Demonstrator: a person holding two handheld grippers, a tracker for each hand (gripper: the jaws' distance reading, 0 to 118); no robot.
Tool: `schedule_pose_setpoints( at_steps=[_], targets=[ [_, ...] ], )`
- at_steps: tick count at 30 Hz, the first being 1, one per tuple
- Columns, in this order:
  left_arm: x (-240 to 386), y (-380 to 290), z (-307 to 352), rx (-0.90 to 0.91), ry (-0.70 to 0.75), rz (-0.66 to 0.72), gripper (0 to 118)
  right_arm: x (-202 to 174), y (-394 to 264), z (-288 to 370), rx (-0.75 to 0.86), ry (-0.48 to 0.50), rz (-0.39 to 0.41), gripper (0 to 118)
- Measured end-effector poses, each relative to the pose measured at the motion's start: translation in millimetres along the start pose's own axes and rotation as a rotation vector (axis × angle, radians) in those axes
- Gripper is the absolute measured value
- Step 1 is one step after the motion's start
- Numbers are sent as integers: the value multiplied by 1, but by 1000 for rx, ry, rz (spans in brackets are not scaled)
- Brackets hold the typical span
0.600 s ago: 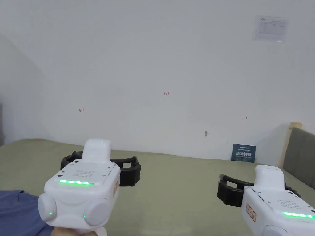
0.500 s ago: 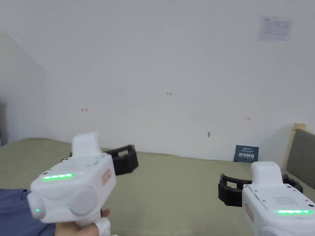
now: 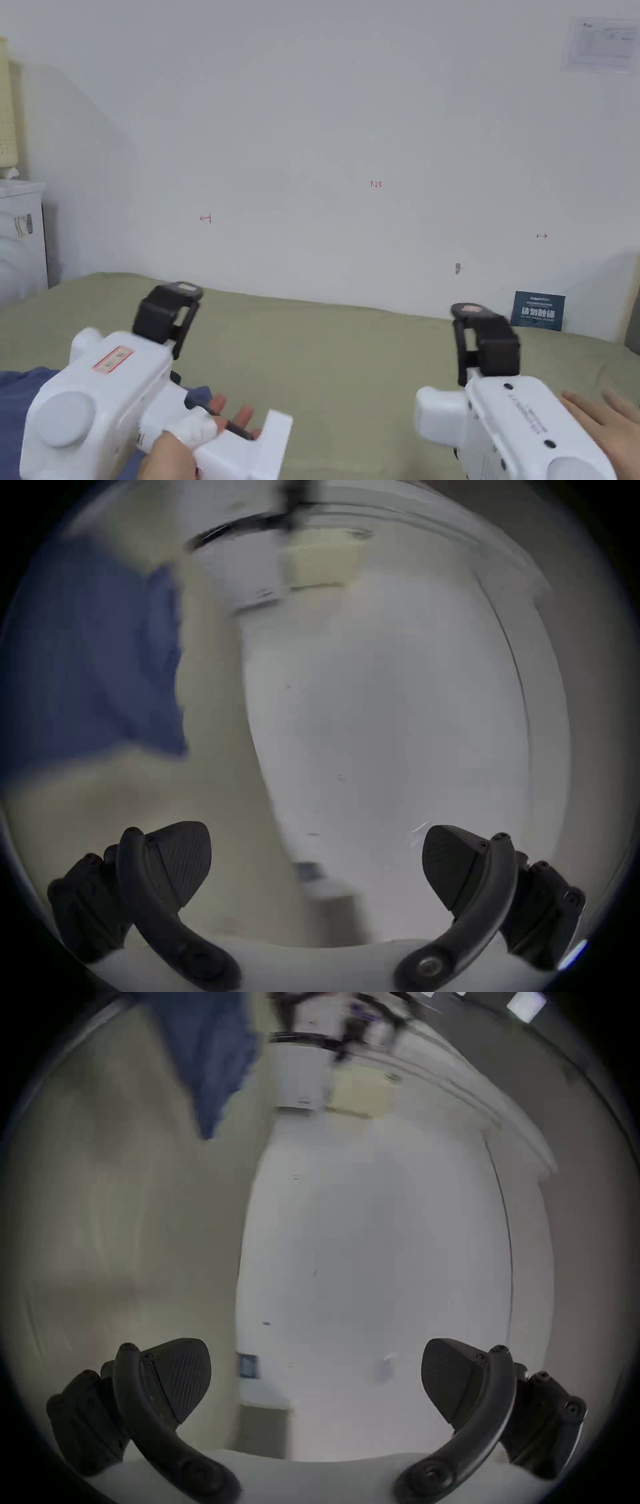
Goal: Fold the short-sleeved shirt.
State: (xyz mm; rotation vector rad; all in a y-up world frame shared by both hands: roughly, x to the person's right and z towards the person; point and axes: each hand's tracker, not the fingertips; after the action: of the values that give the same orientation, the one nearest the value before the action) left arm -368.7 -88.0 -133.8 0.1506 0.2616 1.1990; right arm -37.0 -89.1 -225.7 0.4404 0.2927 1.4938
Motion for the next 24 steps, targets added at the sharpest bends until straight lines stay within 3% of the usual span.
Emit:
schedule_pose_setpoints(
  at_steps=[1,3,5,7,8,9,10,12,16,20,24],
  targets=[
    [29,-4,1,35,53,-310,118,9,-3,-5,-45,-2,-188,118],
    [71,-15,-3,106,164,-779,118,26,-15,-15,-125,42,-552,118],
    [98,-40,-6,166,161,-1148,118,40,-39,-21,-153,108,-1044,118],
    [112,-62,-2,149,146,-1356,118,41,-71,-27,-107,170,-1477,118],
    [114,-73,-2,155,144,-1416,118,34,-85,-32,-131,195,-1662,118],
    [114,-82,0,171,155,-1423,118,29,-93,-34,-193,180,-1785,118],
    [107,-80,-4,165,159,-1409,118,24,-98,-37,-298,138,-1843,118],
    [99,-84,-5,113,124,-1326,118,13,-106,-41,-324,100,-1858,118],
    [85,-82,-19,39,115,-1229,118,20,-99,-40,-349,67,-1706,118],
    [81,-78,-27,1,126,-1160,118,32,-98,-39,-317,16,-1699,118],
    [86,-72,-25,0,135,-1155,118,47,-93,-34,-309,-37,-1638,118]
  ],
)
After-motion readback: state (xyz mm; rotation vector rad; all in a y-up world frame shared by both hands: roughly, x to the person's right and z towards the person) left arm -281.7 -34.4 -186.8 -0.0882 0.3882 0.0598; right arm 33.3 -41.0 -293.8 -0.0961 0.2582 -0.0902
